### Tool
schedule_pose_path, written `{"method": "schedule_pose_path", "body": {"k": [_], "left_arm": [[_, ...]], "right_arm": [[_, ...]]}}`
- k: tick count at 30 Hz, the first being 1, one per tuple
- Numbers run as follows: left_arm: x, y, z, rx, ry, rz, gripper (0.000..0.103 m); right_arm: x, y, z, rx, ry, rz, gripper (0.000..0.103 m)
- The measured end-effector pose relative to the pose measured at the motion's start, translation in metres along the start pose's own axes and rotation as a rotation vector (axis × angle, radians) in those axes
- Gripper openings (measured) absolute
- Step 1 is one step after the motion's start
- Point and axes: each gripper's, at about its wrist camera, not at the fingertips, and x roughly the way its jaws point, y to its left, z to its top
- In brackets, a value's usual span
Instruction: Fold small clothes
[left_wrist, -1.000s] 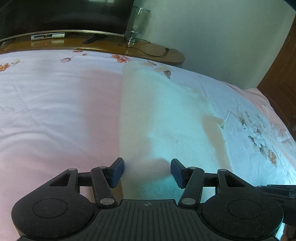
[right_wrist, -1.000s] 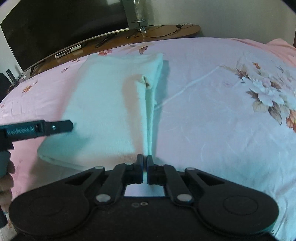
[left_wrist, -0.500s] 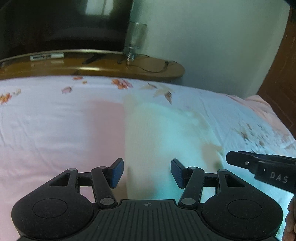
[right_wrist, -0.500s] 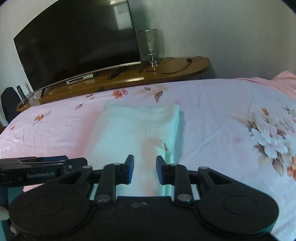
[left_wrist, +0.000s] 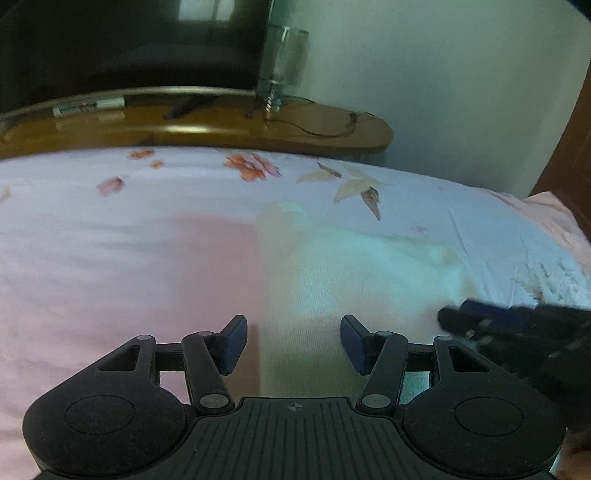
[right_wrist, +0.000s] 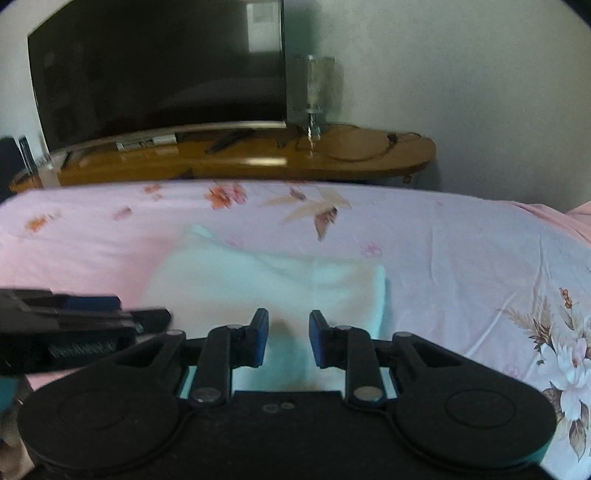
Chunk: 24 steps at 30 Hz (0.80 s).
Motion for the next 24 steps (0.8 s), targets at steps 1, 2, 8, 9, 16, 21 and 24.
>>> {"method": "schedule_pose_path", "body": {"k": [1,2,8,9,16,21,24], "left_arm": [[0.004,0.0,-0.002,-0.015,0.003,-0.015,0.055],[0.006,0.0,-0.003,-0.028,0.005,-0.022,0.055],[-0.004,-0.002,0.018,-0.016,-0.081,0.007,0.056],[0.002,-0.001,0.025,-0.014,-0.071,0.012,0.056],[0.042,-0.003,0.041,-0.042,-0.005,0.017,0.056],[0.056,-0.008,0.039,-0.042,0.003,0.016,0.061],[0.06,-0.002,0.038,-0.073,0.019,0.056,0.082]], "right_arm": [[0.007,-0.002,-0.005,-0.02,0.013,-0.026,0.022],[0.012,-0.007,-0.011,-0.026,0.005,-0.033,0.022],[0.006,-0.019,0.001,0.032,0.011,0.031,0.023],[0.003,-0.021,0.005,0.045,-0.012,0.046,0.025],[0.026,-0.006,0.026,-0.038,-0.053,0.02,0.026],[0.053,-0.016,0.015,-0.046,-0.011,-0.054,0.028],[0.054,-0.022,0.016,0.0,-0.005,-0.051,0.031]]}}
